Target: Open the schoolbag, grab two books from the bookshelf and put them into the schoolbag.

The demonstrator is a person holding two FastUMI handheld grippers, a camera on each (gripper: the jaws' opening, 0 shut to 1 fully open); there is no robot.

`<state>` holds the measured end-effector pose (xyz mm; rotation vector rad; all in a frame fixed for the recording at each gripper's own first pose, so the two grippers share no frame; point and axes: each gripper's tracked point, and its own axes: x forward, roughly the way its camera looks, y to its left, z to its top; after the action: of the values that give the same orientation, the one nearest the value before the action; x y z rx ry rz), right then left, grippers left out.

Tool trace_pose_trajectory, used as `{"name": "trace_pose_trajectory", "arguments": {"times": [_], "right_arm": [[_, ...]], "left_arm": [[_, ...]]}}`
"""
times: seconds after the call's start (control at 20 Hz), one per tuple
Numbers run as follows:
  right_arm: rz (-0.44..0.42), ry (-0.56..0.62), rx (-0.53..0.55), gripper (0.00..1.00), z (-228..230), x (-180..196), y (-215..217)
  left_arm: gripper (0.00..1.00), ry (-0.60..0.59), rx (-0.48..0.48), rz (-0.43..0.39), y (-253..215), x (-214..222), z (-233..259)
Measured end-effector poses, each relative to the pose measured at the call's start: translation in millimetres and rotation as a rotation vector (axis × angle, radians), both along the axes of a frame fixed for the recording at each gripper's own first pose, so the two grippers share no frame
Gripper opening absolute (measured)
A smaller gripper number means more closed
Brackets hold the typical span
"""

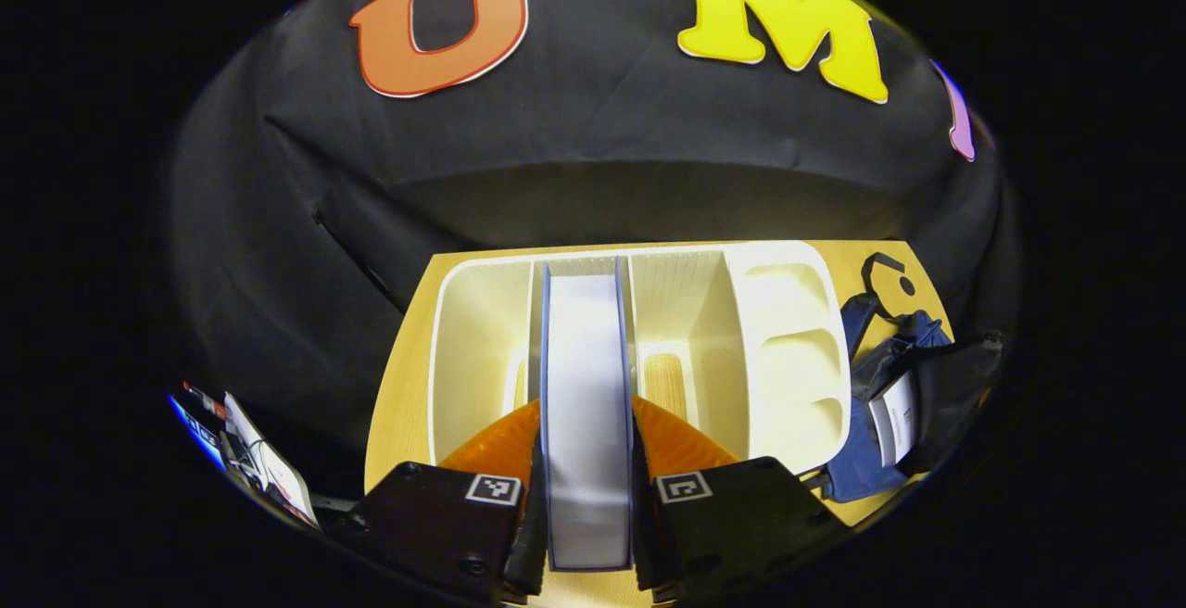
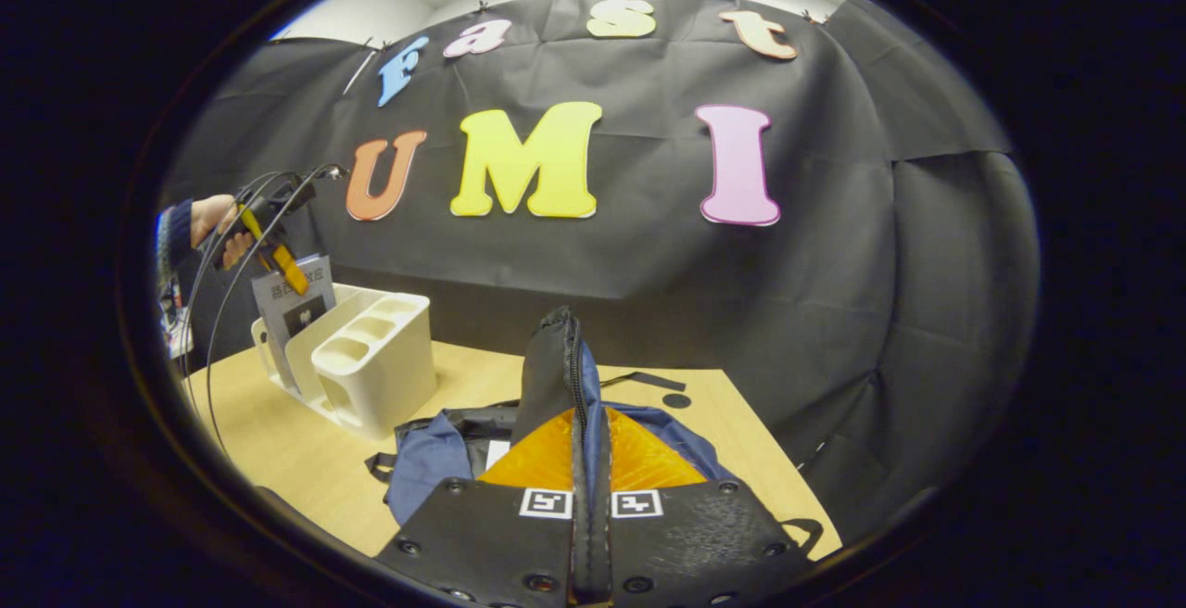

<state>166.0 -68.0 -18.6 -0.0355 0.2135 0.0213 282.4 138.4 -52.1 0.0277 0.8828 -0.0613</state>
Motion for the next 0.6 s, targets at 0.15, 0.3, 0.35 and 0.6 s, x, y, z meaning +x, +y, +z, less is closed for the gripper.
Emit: {"name": "trace_pose_trajectory", "arguments": {"times": [0.15, 0.3, 0.35, 0.6], "right_arm": [[0.005, 0.002, -0.003, 0.01, -2.3, 0.9, 5.3], [0.009, 0.004, -0.004, 0.01, -3.3, 1.9, 10.7], [0.011, 0.005, -0.006, 0.01, -4.1, 2.5, 12.8], [0.002, 0.011, -0.021, 0.01, -3.0, 3.0, 14.7]], "left_arm": [[0.38, -0.004, -0.073, 0.026, 2.8, -21.7, 3.2], [0.38, -0.029, -0.124, 0.039, 9.0, -41.7, 5.2], [0.38, -0.038, -0.139, 0.043, 11.4, -49.5, 6.3], [0.37, -0.095, -0.231, 0.06, 23.4, -98.0, 15.4]]}}
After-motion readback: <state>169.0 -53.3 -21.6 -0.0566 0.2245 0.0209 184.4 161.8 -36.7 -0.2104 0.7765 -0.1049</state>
